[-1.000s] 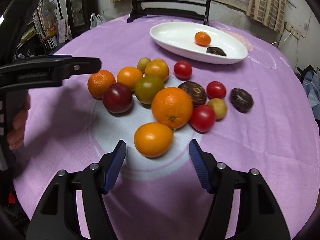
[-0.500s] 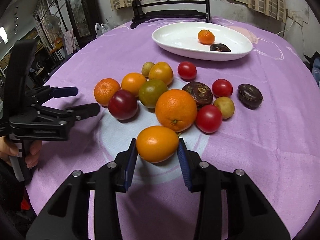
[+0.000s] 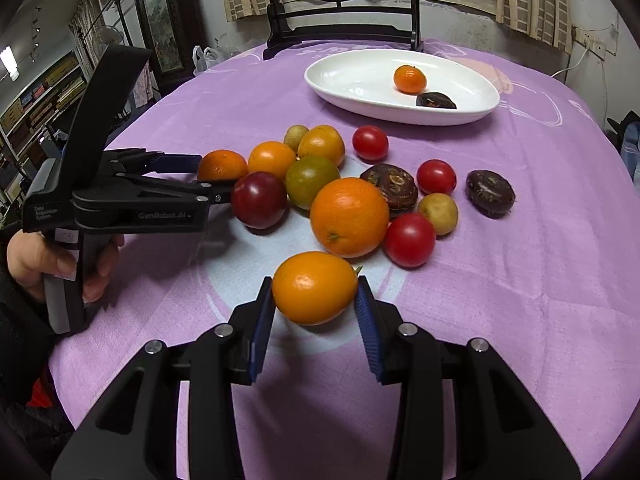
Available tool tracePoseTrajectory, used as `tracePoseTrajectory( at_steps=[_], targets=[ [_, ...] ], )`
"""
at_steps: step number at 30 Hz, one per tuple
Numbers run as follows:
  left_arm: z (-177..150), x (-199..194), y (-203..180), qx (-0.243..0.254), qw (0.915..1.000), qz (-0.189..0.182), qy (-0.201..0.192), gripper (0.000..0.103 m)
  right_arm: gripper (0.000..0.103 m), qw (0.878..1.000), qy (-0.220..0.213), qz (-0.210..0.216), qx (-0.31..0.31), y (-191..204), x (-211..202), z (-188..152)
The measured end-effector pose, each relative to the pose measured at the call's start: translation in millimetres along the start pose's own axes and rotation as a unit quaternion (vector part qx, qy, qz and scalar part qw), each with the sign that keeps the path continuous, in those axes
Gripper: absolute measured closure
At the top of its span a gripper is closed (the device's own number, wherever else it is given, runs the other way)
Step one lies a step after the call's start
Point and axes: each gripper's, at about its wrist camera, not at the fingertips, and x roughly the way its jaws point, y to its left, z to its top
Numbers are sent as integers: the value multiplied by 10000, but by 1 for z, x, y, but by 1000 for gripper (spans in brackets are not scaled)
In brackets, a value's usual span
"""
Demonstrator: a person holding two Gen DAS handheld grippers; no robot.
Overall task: Organize fruits
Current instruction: 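Grasp an orange with the left tool while the right tool grasps a mandarin, then carry both fruits to the white plate and open both tools to release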
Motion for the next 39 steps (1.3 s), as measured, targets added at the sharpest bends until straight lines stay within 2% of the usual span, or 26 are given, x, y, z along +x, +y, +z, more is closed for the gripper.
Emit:
tracePoseTrajectory(
  at_steps=[2,3,6,9,13,17,21,25,29,37,39],
  targets=[
    [-1,-3,-4,114,9996,-245,-37,54,62,10000,-7,-4,26,-1,-1,-1],
    [-1,-4,-7,194,9994,-289,-44,59,62,10000,-19,-11,48,-2,-3,-2],
    [-3,-6,-14,305,9995,-101,-5,59,62,9999,-72,-35,104,-6,-8,-5],
    [-4,-13,-13,182,9995,-225,82,59,62,9997,-130,-31,216,-13,-16,-6],
    [-1,-32,-14,165,9994,-305,-48,59,62,9993,-267,-156,218,-21,-30,-2],
    [19,-58,-15,-8,9981,-518,-326,59,62,9975,-615,-328,121,-29,-53,19],
    [52,-66,-23,-114,9961,-704,-526,58,62,9934,-1032,-493,-72,-32,-62,56],
    [94,-46,-34,-273,9955,-525,-746,58,62,9941,-1024,-274,-211,-40,-36,96],
    [126,-9,-36,-520,9963,-405,-560,58,62,9954,-803,-478,-198,-48,7,128],
    [149,53,-15,-938,9954,-193,-100,58,62,9977,-235,-632,-44,-69,83,163],
    [150,59,-10,-976,9949,-238,-58,49,53,9976,-282,-630,-50,-70,87,166]
  ],
)
